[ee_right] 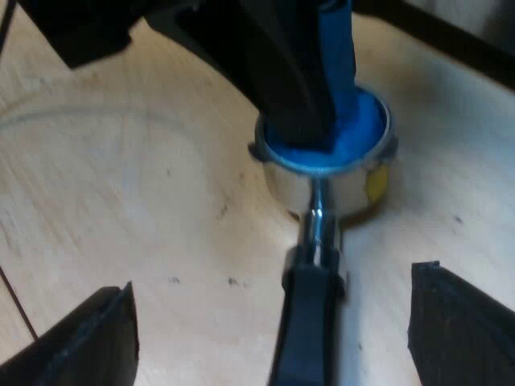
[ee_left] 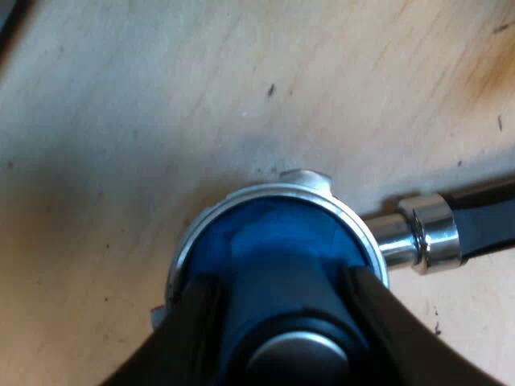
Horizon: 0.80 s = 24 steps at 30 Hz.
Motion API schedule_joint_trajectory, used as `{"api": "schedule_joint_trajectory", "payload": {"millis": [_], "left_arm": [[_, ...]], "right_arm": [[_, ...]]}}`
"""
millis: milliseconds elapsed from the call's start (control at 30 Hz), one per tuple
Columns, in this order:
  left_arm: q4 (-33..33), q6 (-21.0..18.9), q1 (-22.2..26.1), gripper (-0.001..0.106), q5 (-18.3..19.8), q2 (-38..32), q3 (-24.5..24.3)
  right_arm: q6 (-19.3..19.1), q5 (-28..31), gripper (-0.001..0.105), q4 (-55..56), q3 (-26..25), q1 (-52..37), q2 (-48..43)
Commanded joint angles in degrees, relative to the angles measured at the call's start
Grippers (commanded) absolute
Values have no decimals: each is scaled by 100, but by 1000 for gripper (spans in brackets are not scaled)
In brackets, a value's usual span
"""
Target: Grind coffee beans and then tamp
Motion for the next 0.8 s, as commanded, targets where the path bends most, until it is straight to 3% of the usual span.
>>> {"api": "schedule_joint_trajectory", "payload": {"millis": [33, 400, 467, 700, 800], "left_arm": [[700, -87, -50, 0, -233, 281, 123], [1154, -87, -50, 0, -336, -542, -744], [1238, -87, -50, 0, -498, -952, -941], [1388, -126, 22, 0, -549, -1815, -984], [1482, -116, 383, 0, -364, -1990, -984]], "right_arm": [[17, -49, 70, -458, -5, -4, -24], [-8, 103, 70, -736, -5, -4, -34], [-40, -246, 70, -900, -25, -4, -34], [-381, -640, 70, -1253, -25, -4, -34], [-381, -640, 70, -1267, -25, -4, -34]]}}
